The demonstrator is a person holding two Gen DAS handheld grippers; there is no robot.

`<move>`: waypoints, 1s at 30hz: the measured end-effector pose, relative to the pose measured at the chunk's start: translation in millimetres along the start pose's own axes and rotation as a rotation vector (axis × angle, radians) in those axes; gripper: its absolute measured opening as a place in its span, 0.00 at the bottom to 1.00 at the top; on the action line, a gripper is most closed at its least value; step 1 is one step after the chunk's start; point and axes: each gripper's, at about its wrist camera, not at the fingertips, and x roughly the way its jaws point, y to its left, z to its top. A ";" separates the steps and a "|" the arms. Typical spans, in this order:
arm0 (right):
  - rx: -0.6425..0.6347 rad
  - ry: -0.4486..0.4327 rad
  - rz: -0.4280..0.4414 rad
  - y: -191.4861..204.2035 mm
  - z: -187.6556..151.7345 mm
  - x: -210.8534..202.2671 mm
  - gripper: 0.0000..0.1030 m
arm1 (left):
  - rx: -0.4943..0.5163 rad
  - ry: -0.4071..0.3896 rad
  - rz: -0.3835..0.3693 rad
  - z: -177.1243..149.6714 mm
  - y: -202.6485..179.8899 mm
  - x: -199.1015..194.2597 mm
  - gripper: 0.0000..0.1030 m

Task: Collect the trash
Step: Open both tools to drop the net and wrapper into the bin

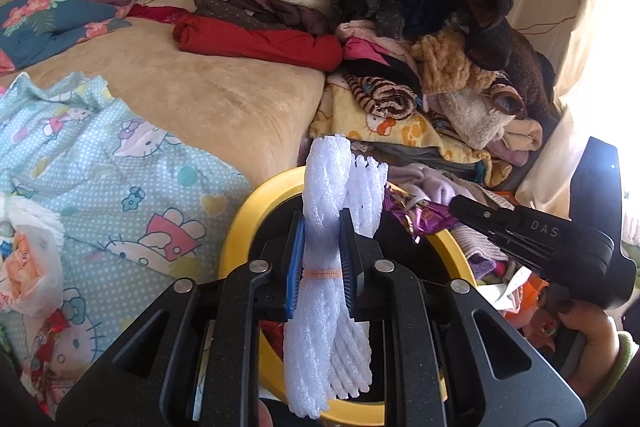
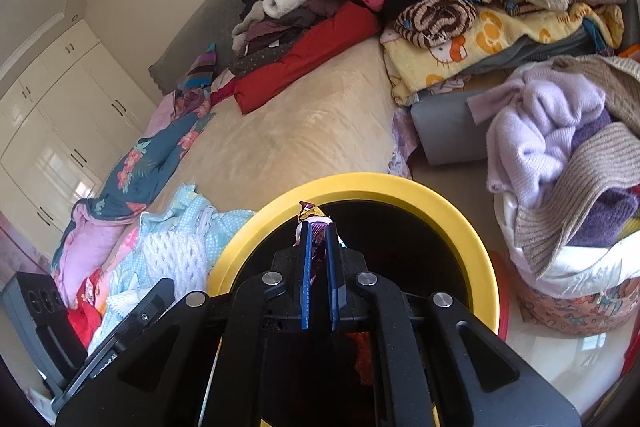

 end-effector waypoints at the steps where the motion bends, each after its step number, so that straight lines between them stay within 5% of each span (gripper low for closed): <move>1: 0.014 0.012 0.009 -2.1 -0.1 2.9 0.08 | -0.006 0.001 0.007 -0.7 2.4 0.5 0.13; 3: 0.029 0.027 0.018 -3.5 -0.3 6.6 0.20 | -0.021 -0.001 0.015 -2.0 6.9 -0.1 0.27; 4: 0.033 0.030 0.012 -4.0 -0.9 7.8 0.28 | -0.028 -0.006 0.022 -3.1 9.3 -1.3 0.44; 5: 0.039 0.027 0.003 -4.1 -1.2 8.0 0.44 | -0.036 -0.011 0.024 -3.6 11.3 -2.6 0.54; 9: 0.040 0.006 -0.004 -2.1 -0.6 5.1 0.54 | -0.055 -0.035 0.041 -5.0 18.5 -11.2 0.82; 15: 0.023 -0.022 -0.023 2.3 -0.8 2.3 0.68 | -0.064 -0.074 0.064 -1.9 25.8 -25.9 0.89; 30: -0.133 -0.108 0.010 39.2 -4.1 -8.3 0.78 | -0.071 -0.145 0.122 0.9 45.4 -61.5 0.89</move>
